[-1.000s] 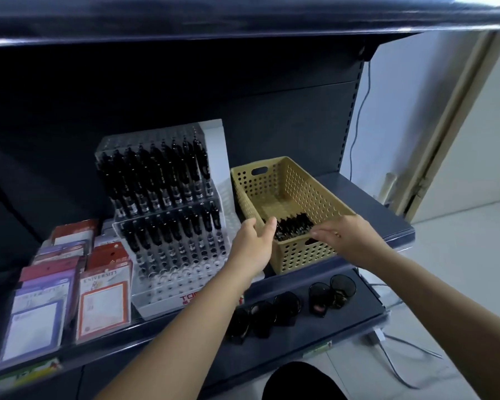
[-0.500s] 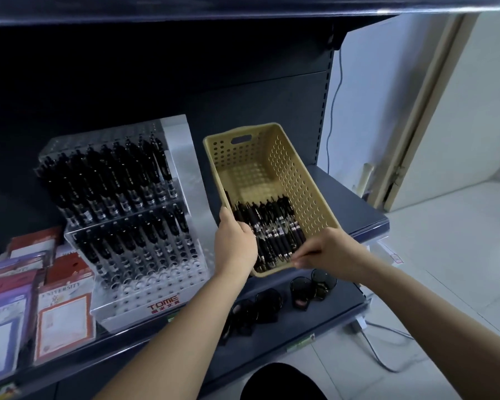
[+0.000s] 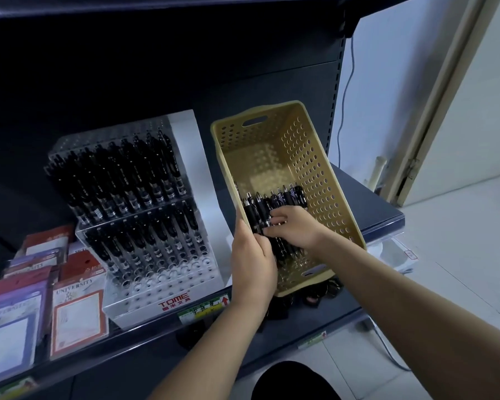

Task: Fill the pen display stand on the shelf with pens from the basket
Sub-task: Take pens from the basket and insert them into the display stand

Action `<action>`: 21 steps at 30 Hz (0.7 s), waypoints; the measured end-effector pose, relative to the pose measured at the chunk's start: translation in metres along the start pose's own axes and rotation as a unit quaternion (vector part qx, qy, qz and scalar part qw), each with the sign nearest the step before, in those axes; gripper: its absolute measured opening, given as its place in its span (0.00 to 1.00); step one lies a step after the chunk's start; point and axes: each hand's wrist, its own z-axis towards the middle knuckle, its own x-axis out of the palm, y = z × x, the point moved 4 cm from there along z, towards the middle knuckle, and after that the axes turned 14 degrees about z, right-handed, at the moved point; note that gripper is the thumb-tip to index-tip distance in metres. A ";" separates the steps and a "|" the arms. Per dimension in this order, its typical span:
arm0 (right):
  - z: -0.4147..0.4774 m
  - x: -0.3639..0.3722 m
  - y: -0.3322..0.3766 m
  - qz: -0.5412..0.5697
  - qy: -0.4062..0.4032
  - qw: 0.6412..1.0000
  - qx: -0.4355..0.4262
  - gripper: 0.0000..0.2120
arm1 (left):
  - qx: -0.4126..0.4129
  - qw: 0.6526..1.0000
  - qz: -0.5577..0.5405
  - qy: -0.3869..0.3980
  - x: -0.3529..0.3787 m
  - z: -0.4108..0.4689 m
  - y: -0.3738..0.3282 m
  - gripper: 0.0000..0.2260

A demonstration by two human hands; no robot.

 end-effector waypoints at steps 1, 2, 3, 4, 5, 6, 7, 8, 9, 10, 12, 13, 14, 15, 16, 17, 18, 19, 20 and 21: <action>0.003 0.002 0.001 0.005 -0.011 1.000 0.003 0.29 | 0.005 1.000 -0.004 -0.001 0.002 0.001 0.003 0.24; 0.007 0.003 -0.001 0.013 -0.024 1.000 0.006 0.29 | 0.010 1.000 -0.009 0.000 0.003 0.001 0.005 0.24; 0.010 0.003 -0.001 0.023 -0.034 0.999 0.015 0.28 | 0.013 1.000 -0.014 0.003 0.004 0.002 0.006 0.23; 0.012 0.004 -0.002 0.035 -0.037 0.999 0.021 0.27 | 0.016 1.000 -0.021 0.007 0.005 0.002 0.007 0.23; 0.012 0.005 -0.002 0.040 -0.032 0.998 0.028 0.25 | 0.017 0.999 -0.027 0.011 0.006 0.003 0.007 0.22; 0.013 0.007 -0.003 0.035 -0.026 0.999 0.031 0.24 | 0.018 0.999 -0.034 0.013 0.006 0.003 0.007 0.23; 0.013 0.009 -0.003 0.025 -0.021 0.999 0.031 0.23 | 0.020 0.999 -0.039 0.011 0.006 0.004 0.007 0.23; 0.014 0.011 -0.004 0.018 -0.021 0.999 0.026 0.23 | 0.022 0.999 -0.043 0.006 0.006 0.004 0.006 0.23; 0.014 0.013 -0.004 0.013 -0.024 0.999 0.024 0.23 | 0.026 0.999 -0.046 -0.001 0.007 0.003 0.007 0.22; 0.015 0.014 -0.004 0.008 -0.024 0.999 0.019 0.23 | 0.029 0.999 -0.046 -0.008 0.007 0.003 0.007 0.22; 0.013 0.018 -0.003 0.006 -0.013 1.000 0.025 0.21 | 0.031 0.998 -0.044 -0.017 0.008 0.002 0.008 0.21; 0.012 0.020 -0.002 0.013 -0.009 0.999 0.032 0.19 | 0.031 0.998 -0.046 -0.019 0.008 0.002 0.008 0.21; 0.013 0.021 -0.004 0.016 -0.007 0.999 0.035 0.18 | 0.032 0.998 -0.048 -0.019 0.008 0.002 0.008 0.22; 0.015 0.022 -0.006 0.016 -0.007 0.999 0.037 0.20 | 0.033 0.998 -0.049 -0.018 0.008 0.002 0.008 0.22; 0.017 0.022 -0.010 0.015 -0.002 0.999 0.034 0.27 | 0.034 0.998 -0.050 -0.018 0.007 0.003 0.008 0.22; 0.020 0.022 -0.013 0.024 0.007 0.999 0.032 0.35 | 0.035 0.998 -0.050 -0.018 0.007 0.002 0.009 0.22; 0.021 0.022 -0.014 0.031 0.013 0.999 0.035 0.41 | 0.037 0.998 -0.048 -0.018 0.007 0.002 0.008 0.22; 0.017 0.024 -0.011 0.047 0.019 0.998 0.046 0.42 | 0.037 0.998 -0.044 -0.019 0.007 0.001 0.008 0.21; 0.012 0.024 -0.008 0.056 0.018 0.997 0.058 0.38 | 0.038 0.998 -0.039 -0.022 0.007 0.000 0.008 0.21; 0.011 0.024 -0.011 0.068 0.019 0.995 0.072 0.34 | 0.040 0.998 -0.037 -0.024 0.007 -0.001 0.008 0.21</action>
